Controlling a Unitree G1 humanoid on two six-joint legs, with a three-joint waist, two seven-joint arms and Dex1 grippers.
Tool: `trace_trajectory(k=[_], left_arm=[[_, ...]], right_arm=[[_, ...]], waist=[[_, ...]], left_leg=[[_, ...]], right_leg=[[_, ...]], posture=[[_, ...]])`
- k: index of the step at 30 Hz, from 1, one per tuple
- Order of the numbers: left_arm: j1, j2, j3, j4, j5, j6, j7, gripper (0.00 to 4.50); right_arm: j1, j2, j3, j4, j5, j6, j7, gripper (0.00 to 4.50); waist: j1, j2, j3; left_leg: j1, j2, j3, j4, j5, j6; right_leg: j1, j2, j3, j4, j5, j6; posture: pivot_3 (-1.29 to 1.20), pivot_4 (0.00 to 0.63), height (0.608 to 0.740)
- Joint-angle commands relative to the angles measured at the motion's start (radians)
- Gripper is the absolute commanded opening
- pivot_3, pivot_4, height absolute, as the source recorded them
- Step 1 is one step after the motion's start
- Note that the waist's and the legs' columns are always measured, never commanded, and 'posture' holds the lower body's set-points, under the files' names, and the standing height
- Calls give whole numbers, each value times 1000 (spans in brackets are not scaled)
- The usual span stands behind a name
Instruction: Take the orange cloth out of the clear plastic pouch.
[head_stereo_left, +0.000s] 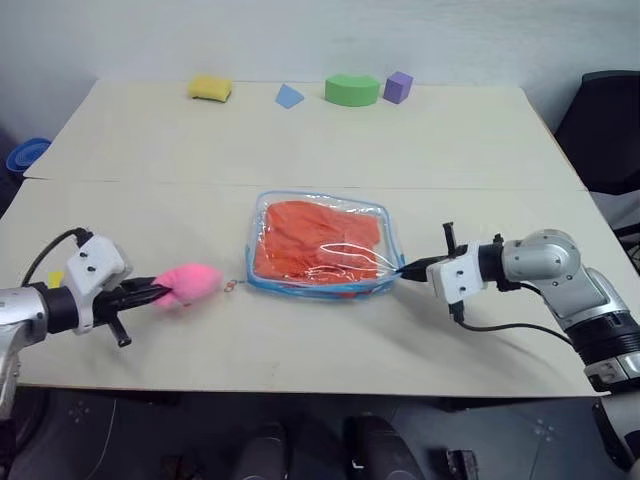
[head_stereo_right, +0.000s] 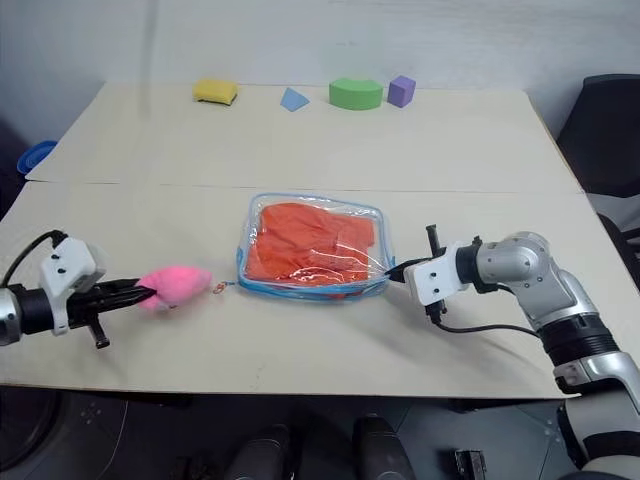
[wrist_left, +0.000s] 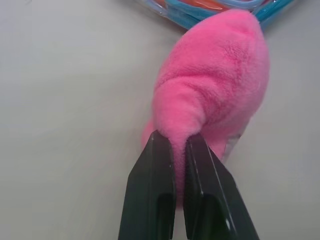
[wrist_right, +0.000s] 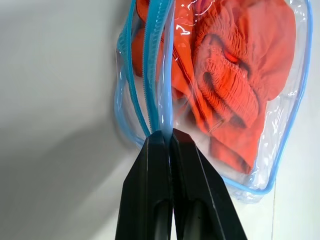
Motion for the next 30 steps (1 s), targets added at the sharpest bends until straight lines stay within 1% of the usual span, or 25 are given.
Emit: trace_trajectory(k=[1, 2, 5, 6, 7, 8, 9, 10, 11, 13, 14, 15, 17, 18, 19, 20, 21, 22, 23, 24, 27, 30], left_arm=[[-11, -35, -16, -31, -39, 38, 34, 638], [-10, -44, -18, -40, -49, 49, 38, 859], [15, -55, -1, -69, -67, 73, 53, 1867], [20, -52, 20, -74, -85, 91, 52, 2131], [18, -48, 47, -79, -114, 123, 52, 2467], [11, -39, 83, -86, -160, 170, 48, 2713], [-1, -30, 122, -95, -212, 218, 43, 3035], [-9, -24, 147, -103, -246, 251, 41, 3076], [-27, -5, 187, -111, -308, 309, 27, 3076], [-70, 37, 243, -126, -409, 392, 2, 3076], [-87, 53, 259, -131, -443, 420, -3, 3076], [-147, 74, 241, -140, -451, 419, 16, 3076], [-310, 89, 153, -154, -456, 416, 71, 3076], [-395, 79, 81, -168, -445, 406, 88, 3076], [-447, 70, 32, -175, -438, 403, 96, 3076], [-476, 77, -73, -192, -344, 324, 81, 3076], [-470, 102, -208, -207, -185, 155, 35, 3076], [-466, 118, -319, -206, -55, 5, -8, 3076], [-471, 113, -406, -190, 32, -112, -43, 3076], [-485, 96, -460, -156, 83, -195, -63, 3076], [-542, 53, -564, -29, 182, -372, -123, 3076], [-599, 19, -638, 108, 290, -547, -151, 3076]], right_arm=[[21, -4, -46, -73, 73, 105, 25, 726], [30, -6, -53, -96, 94, 143, 35, 1016], [95, -26, -104, -227, 187, 304, 43, 2135], [124, -40, -129, -287, 228, 379, 46, 2388], [155, -57, -152, -344, 269, 451, 52, 2774], [190, -77, -181, -411, 325, 534, 58, 3066], [224, -99, -214, -482, 401, 635, 62, 3417], [246, -112, -238, -530, 451, 704, 62, 3748], [275, -132, -278, -594, 532, 797, 57, 4046], [322, -167, -348, -690, 662, 941, 49, 4046], [338, -177, -373, -722, 701, 990, 45, 4046], [358, -187, -401, -758, 749, 1040, 34, 4046], [381, -192, -440, -809, 821, 1122, 7, 4046], [384, -189, -450, -824, 846, 1153, -5, 4046], [384, -185, -456, -832, 860, 1173, -14, 4046], [387, -183, -461, -845, 870, 1189, -24, 4046], [400, -184, -470, -866, 883, 1205, -33, 4046], [413, -185, -476, -884, 893, 1218, -38, 4046], [432, -190, -486, -905, 903, 1231, -40, 4046], [448, -193, -495, -921, 912, 1240, -40, 4046], [483, -193, -521, -955, 928, 1256, -47, 4046], [505, -183, -536, -975, 936, 1266, -66, 4046]], waist=[[0, 0, 0], [1, 0, 0], [2, 0, 0], [2, 0, 0], [2, 0, 0], [4, 0, 0], [4, 0, 0], [4, 0, 0], [4, 0, 0], [5, 0, 0], [4, 0, 0], [4, 0, 0], [12, 0, 0], [18, 0, 0], [26, 0, 0], [26, 0, 0], [27, 2, -1], [27, 4, -2], [26, 5, -2], [25, 5, -2], [25, 4, -1], [27, 4, -1]], left_leg=[[0, 0, 0, 0, 0, 0], [0, 0, 0, 0, 0, 0], [0, 0, 0, 0, 0, 0], [0, 0, 0, 0, 0, 0], [0, 0, 0, 0, 0, 0], [0, 0, -1, 0, 0, 0], [-1, 0, -1, 0, -1, 1], [-1, 0, -2, 0, -2, 3], [-1, 0, -2, 0, -3, 4], [-1, 0, -2, 0, -3, 4], [-1, 0, -2, 0, -3, 4], [0, 0, -3, 0, -3, 4], [0, 0, -3, 0, -3, 4], [0, 0, -3, 0, -3, 4], [1, 0, -3, 1, -3, 4], [1, 0, -3, 1, -3, 4], [1, 0, -2, 1, -3, 3], [1, -1, -1, 1, -2, 2], [1, -1, 0, 0, -2, 1], [1, -1, 1, -1, -2, 0], [-2, 0, 2, -1, -2, 0], [-2, 1, 2, 1, -3, 3]], right_leg=[[0, 0, 0, 0, 0, 0], [0, 0, 0, 1, 0, 0], [0, 0, 0, 0, 0, 0], [0, 0, 0, 0, 0, 0], [0, 0, 0, 0, 0, 0], [0, 0, 0, 0, 0, 0], [0, 0, -1, 0, 0, 0], [0, 0, -1, 0, 0, 0], [0, 0, -1, 0, 0, 0], [1, 0, -1, -1, 0, 0], [1, 0, -1, -1, 0, 0], [1, 0, -2, -1, 0, 0], [3, -1, -2, -2, 0, 0], [3, -1, -2, -2, 0, 0], [4, -1, -2, -2, 0, 0], [4, -1, -2, -2, 0, 1], [3, -1, -1, -2, 0, 1], [3, -1, 0, -3, 1, 1], [3, 0, 0, -4, 0, 1], [3, 0, 1, -5, 1, 1], [-1, 2, 2, -3, 0, 1], [-1, 3, 2, -2, 0, 1]], posture=[[0, 150, 740], [0, 150, 740], [0, 150, 740], [0, 150, 740], [0, 150, 740], [0, 150, 740], [0, 150, 740], [0, 150, 740], [0, 150, 740], [0, 150, 740], [0, 150, 740], [0, 150, 740], [0, 150, 740], [0, 150, 740], [0, 150, 740], [0, 150, 740], [0, 150, 740], [0, 150, 740], [0, 150, 740], [0, 150, 740], [0, 150, 740], [0, 150, 740]])
